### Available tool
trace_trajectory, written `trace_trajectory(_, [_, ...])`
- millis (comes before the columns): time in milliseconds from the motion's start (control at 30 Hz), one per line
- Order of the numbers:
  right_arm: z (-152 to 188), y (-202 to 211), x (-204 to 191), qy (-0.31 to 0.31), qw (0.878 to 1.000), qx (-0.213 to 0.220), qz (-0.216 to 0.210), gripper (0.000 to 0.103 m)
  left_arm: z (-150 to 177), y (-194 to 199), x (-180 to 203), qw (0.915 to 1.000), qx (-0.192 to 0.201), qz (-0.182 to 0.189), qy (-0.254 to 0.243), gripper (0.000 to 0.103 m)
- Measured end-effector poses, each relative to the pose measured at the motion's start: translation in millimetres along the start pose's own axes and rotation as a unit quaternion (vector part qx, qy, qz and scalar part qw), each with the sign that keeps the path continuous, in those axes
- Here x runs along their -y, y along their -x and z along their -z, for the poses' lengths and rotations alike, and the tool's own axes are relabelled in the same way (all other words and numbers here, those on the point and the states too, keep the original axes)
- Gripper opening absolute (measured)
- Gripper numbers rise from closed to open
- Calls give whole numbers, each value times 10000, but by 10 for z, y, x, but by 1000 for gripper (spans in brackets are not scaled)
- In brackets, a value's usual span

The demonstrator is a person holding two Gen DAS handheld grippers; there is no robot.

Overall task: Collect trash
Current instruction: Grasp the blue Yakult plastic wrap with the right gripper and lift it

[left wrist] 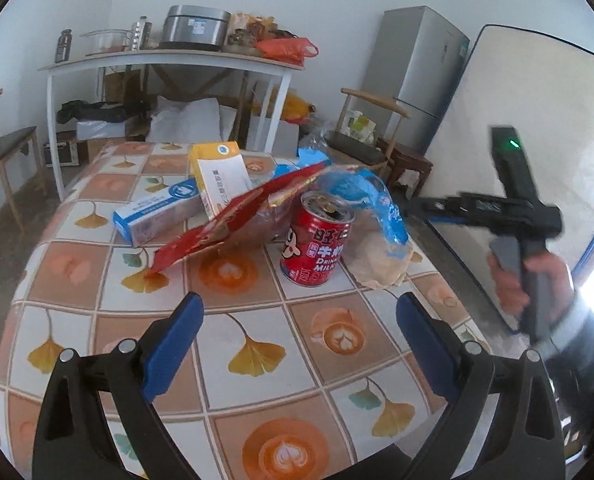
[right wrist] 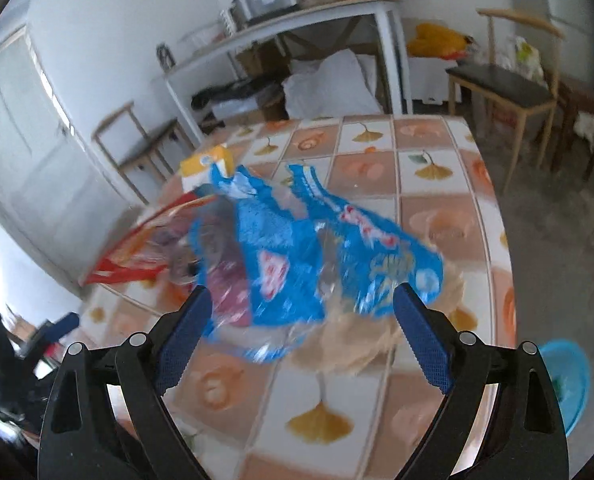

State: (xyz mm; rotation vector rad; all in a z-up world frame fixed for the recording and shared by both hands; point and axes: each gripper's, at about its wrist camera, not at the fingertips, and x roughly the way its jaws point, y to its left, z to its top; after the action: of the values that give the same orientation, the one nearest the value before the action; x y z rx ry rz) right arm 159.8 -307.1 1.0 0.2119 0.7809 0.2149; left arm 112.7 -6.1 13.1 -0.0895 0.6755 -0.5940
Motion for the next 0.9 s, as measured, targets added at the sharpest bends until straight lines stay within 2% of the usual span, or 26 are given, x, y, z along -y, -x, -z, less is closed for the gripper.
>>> trace_trajectory(100, [-158, -191, 60, 230, 9994, -133, -198, 90, 25, -109, 12, 9998, -99, 138, -94, 95])
trace_trajectory(167, [-238, -381, 127, 317, 9981, -392, -357, 90, 38, -166, 31, 9996, -156, 210, -121, 95])
trace_trajectory(333, [-254, -757, 291, 180, 9944, -910, -507, 88, 70, -253, 40, 9989, -229, 367, -166, 95])
trace_trajectory(400, [-230, -806, 306, 186, 9941, -967, -460, 74, 74, -269, 37, 9988, -240, 389, -199, 95])
trace_trajectory(433, [-223, -811, 310, 167, 9942, -969, -436, 71, 78, -281, 32, 9987, -257, 401, -195, 95])
trace_trajectory(500, [-210, -801, 320, 122, 9949, -923, -384, 56, 81, -306, 10, 9985, -294, 430, -157, 95])
trace_trajectory(533, [-194, -785, 327, 106, 9955, -883, -315, 53, 85, -314, 1, 9985, -306, 434, -143, 95])
trace_trajectory(600, [-196, -735, 336, 64, 9967, -773, -250, 34, 90, -318, -8, 9985, -304, 440, -130, 95])
trace_trajectory(700, [-205, -608, 357, -107, 9984, -526, -186, 14, 98, -308, -19, 9987, -264, 423, -128, 95])
trace_trajectory(900, [-251, -263, 329, -181, 9996, 181, 91, 5, 120, -254, -12, 9987, -194, 452, -125, 95])
